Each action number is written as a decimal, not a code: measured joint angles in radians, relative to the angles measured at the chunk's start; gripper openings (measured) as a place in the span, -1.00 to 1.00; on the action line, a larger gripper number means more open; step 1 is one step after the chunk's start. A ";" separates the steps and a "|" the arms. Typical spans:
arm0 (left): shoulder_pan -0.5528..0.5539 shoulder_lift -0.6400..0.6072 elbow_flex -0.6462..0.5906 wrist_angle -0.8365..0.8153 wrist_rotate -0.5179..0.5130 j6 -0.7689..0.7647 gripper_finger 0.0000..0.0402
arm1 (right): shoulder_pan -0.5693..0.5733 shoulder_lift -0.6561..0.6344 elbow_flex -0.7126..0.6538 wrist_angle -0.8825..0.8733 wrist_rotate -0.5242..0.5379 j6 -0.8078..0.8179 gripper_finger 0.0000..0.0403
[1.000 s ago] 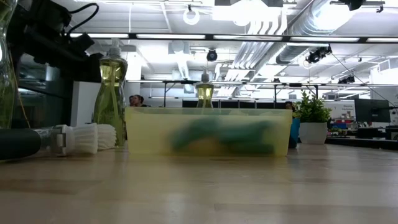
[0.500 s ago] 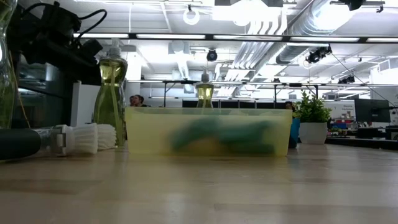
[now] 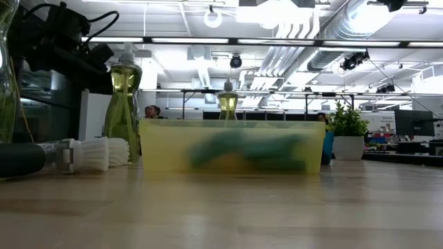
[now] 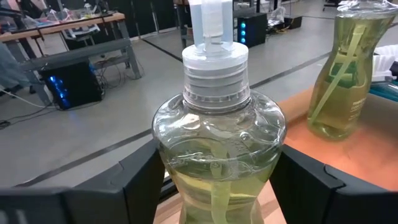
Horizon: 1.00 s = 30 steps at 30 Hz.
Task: Pick & Place Kitchen Sink Supplies
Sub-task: Put the dish soap into the orange bin
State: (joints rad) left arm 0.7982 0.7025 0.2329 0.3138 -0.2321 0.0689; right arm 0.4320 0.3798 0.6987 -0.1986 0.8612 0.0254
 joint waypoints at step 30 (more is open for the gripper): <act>0.000 -0.015 0.271 -0.128 0.109 0.086 0.24 | 0.000 0.000 0.000 0.000 0.000 0.000 0.59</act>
State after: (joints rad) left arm 0.7982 0.6875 0.5036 0.1859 -0.1232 0.1547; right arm 0.4318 0.3799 0.6987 -0.1988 0.8610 0.0254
